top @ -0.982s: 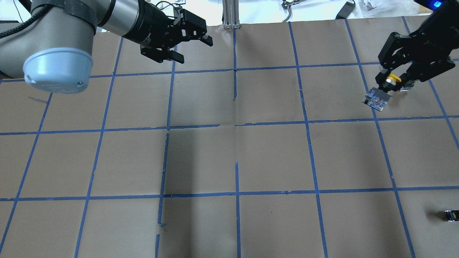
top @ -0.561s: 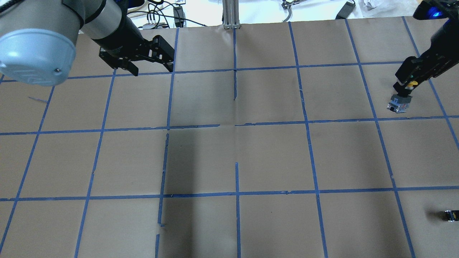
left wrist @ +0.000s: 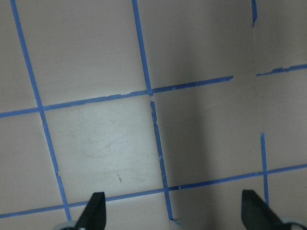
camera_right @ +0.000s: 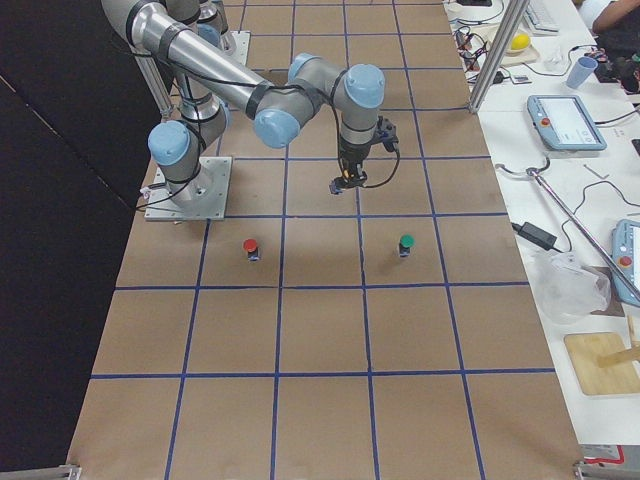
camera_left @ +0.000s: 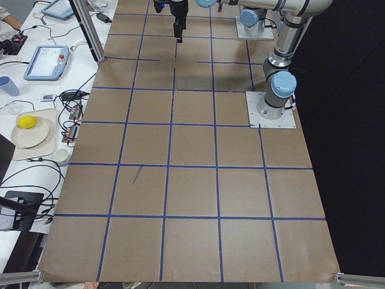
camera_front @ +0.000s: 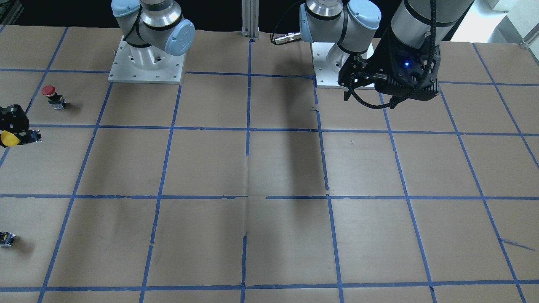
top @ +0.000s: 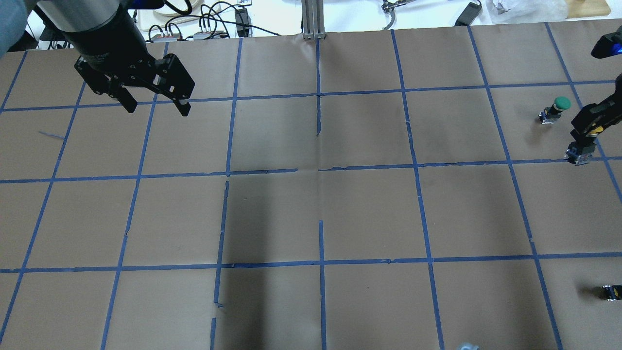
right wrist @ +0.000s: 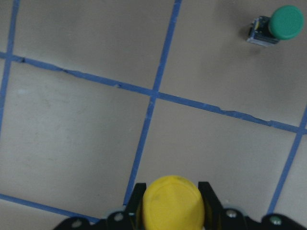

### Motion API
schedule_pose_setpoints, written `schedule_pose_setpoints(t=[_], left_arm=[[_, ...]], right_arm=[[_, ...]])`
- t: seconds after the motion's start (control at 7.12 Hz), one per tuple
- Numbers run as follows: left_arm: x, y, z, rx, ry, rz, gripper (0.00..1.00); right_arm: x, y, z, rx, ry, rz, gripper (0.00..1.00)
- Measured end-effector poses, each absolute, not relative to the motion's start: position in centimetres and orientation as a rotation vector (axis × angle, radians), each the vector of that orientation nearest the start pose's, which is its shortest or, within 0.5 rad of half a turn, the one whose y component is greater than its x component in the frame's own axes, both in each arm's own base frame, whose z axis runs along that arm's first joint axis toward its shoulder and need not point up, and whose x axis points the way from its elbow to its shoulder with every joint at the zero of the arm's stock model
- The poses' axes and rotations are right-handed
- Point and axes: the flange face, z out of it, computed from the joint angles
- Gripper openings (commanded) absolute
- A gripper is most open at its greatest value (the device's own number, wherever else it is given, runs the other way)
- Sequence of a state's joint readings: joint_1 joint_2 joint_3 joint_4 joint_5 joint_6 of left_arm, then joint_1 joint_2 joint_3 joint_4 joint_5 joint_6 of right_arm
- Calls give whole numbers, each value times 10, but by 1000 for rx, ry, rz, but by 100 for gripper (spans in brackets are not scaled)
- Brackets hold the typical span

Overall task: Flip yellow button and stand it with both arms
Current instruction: 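Carry the button away with the right gripper while the left arm withdraws, then lower the button upright onto the table and open the right gripper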

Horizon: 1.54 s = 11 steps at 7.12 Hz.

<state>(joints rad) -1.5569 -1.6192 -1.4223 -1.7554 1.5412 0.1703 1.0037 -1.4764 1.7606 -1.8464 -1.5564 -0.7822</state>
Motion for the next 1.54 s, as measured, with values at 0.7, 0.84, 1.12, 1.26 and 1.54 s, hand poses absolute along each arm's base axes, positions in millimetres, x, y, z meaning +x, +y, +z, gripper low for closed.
schedule_pose_setpoints(t=[0.7, 0.84, 1.12, 1.26, 1.54], left_arm=[[-123, -506, 515, 232, 3149, 121, 100], [-123, -508, 513, 227, 3142, 123, 100], [-123, -509, 513, 222, 3138, 122, 100], [-123, -509, 513, 219, 3137, 120, 100], [-122, -510, 514, 216, 3136, 116, 100]], right_arm=[[-205, -469, 273, -100, 3287, -345, 17], [-205, -461, 260, -82, 3292, -394, 15], [-220, -446, 249, -14, 3247, -473, 15], [-224, -438, 242, 14, 3219, -508, 15], [-224, -429, 234, 29, 3211, -558, 19]])
